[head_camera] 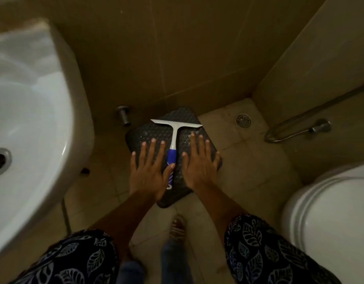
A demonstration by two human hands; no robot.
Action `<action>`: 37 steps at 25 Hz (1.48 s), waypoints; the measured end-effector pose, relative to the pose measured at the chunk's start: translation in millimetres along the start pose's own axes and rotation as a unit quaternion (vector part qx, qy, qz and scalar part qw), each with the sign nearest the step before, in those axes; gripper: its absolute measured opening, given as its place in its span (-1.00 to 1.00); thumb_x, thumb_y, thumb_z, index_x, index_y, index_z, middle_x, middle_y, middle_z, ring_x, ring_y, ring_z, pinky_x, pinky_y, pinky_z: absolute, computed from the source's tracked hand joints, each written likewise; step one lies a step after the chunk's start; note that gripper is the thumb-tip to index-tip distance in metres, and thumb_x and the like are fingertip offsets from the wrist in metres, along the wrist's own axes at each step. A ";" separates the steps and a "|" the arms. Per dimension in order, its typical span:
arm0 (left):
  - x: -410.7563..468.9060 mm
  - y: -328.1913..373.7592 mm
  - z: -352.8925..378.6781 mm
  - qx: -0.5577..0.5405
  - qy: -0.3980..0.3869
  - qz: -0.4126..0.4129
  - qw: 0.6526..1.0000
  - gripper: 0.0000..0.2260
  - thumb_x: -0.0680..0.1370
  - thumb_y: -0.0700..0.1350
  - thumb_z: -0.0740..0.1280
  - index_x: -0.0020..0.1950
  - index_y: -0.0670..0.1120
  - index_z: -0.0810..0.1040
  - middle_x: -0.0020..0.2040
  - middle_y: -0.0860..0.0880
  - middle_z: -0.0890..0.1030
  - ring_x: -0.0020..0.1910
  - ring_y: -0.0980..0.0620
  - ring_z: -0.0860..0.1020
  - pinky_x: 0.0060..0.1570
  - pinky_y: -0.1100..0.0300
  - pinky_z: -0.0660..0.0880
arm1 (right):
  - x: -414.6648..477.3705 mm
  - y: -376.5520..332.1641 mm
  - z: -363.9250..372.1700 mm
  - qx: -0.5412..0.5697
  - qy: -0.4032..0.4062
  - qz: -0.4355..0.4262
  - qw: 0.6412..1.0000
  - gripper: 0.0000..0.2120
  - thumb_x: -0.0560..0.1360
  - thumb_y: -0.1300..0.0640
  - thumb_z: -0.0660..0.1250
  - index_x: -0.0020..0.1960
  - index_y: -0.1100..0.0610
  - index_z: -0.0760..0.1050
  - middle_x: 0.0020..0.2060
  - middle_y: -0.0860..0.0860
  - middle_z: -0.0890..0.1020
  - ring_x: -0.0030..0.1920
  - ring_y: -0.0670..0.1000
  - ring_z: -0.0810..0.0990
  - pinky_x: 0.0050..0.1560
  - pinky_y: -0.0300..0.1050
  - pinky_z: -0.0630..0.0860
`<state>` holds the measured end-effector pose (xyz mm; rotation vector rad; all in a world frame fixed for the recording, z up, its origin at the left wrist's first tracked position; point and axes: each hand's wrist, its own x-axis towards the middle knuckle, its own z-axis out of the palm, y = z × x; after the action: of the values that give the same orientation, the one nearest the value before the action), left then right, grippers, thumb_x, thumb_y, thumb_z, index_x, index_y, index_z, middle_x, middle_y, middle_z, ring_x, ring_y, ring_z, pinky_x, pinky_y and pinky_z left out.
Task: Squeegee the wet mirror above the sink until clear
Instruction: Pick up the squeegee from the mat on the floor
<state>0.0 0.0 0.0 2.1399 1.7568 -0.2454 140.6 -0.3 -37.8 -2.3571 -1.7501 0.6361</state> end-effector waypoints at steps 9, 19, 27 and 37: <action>-5.8 -26.7 42.0 0.004 -0.014 -0.046 0.999 -0.28 0.35 0.36 -0.55 0.46 0.11 -0.37 0.50 0.02 -0.36 0.53 -0.04 -0.28 0.42 -0.01 -0.34 | -2.8 -27.3 59.1 0.054 -0.063 0.097 0.992 -0.57 0.54 -0.13 0.15 0.25 0.16 0.30 0.19 0.14 0.44 0.15 0.08 0.45 0.08 -0.06 0.41; 2.6 -28.5 50.2 -0.011 0.006 -0.051 0.999 -0.34 0.39 0.38 -0.48 0.43 0.14 -0.39 0.47 0.07 -0.37 0.46 0.07 -0.37 0.40 0.03 -0.36 | 13.4 -47.9 76.7 0.134 -0.121 0.186 0.966 -0.59 0.56 0.04 0.21 0.31 0.22 0.21 0.21 0.18 0.46 0.16 0.12 0.52 0.08 -0.04 0.50; 1.6 -10.2 10.5 -0.024 0.039 -0.013 0.999 -0.44 0.57 0.27 -0.18 0.44 0.13 -0.40 0.46 0.05 -0.40 0.46 0.04 -0.40 0.43 0.04 -0.35 | 11.0 -56.6 31.5 0.237 -0.029 0.260 0.935 -0.65 0.56 0.13 0.17 0.30 0.22 0.22 0.18 0.20 0.50 0.14 0.13 0.53 0.17 0.06 0.49; 1.7 34.4 -187.9 -0.055 0.265 0.110 0.956 -0.45 0.49 0.33 -0.31 0.41 0.21 -0.43 0.47 0.15 -0.38 0.46 0.09 -0.41 0.41 0.15 -0.36 | 4.1 -118.9 -174.0 0.318 0.365 0.143 0.863 -0.63 0.45 0.25 0.38 0.20 0.33 0.40 -0.06 0.25 0.60 -0.12 0.10 0.60 -0.23 -0.33 0.42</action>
<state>16.4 67.5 177.9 2.4407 1.7066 0.5196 108.2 65.1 160.0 -1.9774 -0.7226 0.2215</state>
